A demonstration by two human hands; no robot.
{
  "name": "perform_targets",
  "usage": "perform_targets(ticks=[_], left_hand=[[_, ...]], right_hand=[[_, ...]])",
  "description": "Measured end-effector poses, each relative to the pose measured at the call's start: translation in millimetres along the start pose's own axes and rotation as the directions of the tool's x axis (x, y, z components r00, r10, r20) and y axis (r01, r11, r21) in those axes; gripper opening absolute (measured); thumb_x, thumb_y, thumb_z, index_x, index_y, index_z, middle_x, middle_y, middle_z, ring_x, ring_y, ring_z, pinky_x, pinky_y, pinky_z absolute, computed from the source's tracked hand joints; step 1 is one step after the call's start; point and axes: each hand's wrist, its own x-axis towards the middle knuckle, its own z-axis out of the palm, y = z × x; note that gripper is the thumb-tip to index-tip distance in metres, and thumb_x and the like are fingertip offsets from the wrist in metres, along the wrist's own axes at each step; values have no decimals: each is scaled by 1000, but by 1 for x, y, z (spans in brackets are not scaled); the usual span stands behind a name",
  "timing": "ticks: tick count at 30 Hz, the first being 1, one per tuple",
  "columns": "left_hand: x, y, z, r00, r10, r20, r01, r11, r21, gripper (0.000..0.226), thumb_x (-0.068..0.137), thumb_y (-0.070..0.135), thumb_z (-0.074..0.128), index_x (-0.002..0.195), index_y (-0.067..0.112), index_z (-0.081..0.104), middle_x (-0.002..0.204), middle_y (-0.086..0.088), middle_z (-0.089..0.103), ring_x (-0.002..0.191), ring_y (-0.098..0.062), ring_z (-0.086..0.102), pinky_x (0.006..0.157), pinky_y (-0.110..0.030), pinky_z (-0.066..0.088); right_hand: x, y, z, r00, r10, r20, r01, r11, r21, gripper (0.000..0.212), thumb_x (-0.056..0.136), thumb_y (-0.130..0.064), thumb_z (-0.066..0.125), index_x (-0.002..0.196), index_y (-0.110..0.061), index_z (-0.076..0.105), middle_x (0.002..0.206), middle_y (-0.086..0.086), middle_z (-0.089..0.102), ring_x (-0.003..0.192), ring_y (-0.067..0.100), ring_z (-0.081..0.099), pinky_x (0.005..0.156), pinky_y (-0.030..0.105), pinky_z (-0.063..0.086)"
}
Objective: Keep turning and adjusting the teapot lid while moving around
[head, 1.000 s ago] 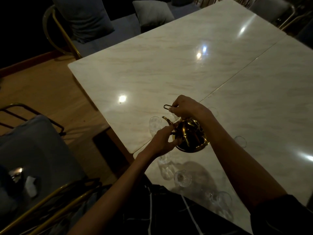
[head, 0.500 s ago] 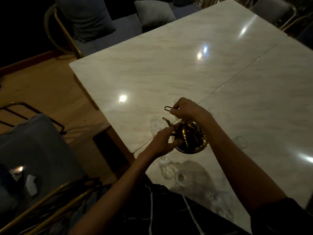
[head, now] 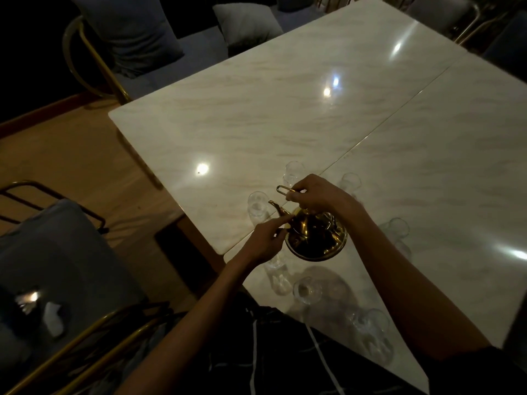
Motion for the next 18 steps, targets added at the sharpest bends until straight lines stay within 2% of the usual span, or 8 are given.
perform_targets(ticks=[5, 7, 11, 14, 16, 18], left_hand=[[-17, 0, 17, 995, -28, 94, 24, 999, 41, 49, 100, 22, 53, 147, 26, 42, 141, -4, 56, 122, -20, 60, 97, -36, 53], [-26, 3, 26, 990, -41, 134, 32, 997, 67, 54, 98, 28, 56, 150, 26, 37, 143, -6, 54, 124, -22, 58, 97, -41, 53], [-46, 7, 45, 981, -20, 192, 4, 996, 86, 59, 97, 31, 59, 150, 25, 35, 139, -8, 55, 122, -22, 58, 98, -34, 51], [-60, 10, 58, 972, 10, 233, -33, 995, 94, 56, 97, 28, 58, 148, 20, 38, 135, -9, 58, 121, -22, 57, 96, -29, 49], [-69, 12, 65, 966, 10, 257, -37, 994, 104, 55, 97, 28, 58, 148, 18, 39, 136, -10, 57, 121, -24, 57, 97, -34, 49], [-76, 11, 73, 964, -2, 266, -31, 993, 118, 58, 96, 33, 59, 148, 21, 37, 136, -9, 57, 120, -24, 58, 97, -41, 51]], right_hand=[[-20, 15, 8, 1000, 14, -25, -14, 999, 29, 30, 95, -30, 59, 112, -9, 72, 73, -4, 60, 72, 17, 62, 73, 34, 55], [-28, 23, 13, 999, 30, -27, -29, 999, 29, 29, 94, -31, 60, 110, -10, 73, 73, -5, 61, 69, 14, 62, 73, 34, 55], [-47, 40, 25, 998, 64, -21, -63, 998, 10, 28, 92, -33, 61, 107, -15, 75, 73, -5, 64, 67, 10, 62, 66, 29, 52], [-62, 50, 35, 997, 74, -8, -74, 997, -17, 28, 92, -33, 61, 107, -14, 76, 90, 4, 72, 77, 18, 68, 71, 33, 55], [-71, 54, 41, 996, 86, 6, -86, 995, -41, 28, 92, -32, 61, 108, -14, 75, 98, 7, 74, 80, 21, 70, 74, 35, 56], [-79, 57, 45, 996, 86, 11, -85, 995, -55, 28, 93, -33, 61, 109, -15, 75, 95, 6, 73, 75, 17, 67, 69, 31, 54]])
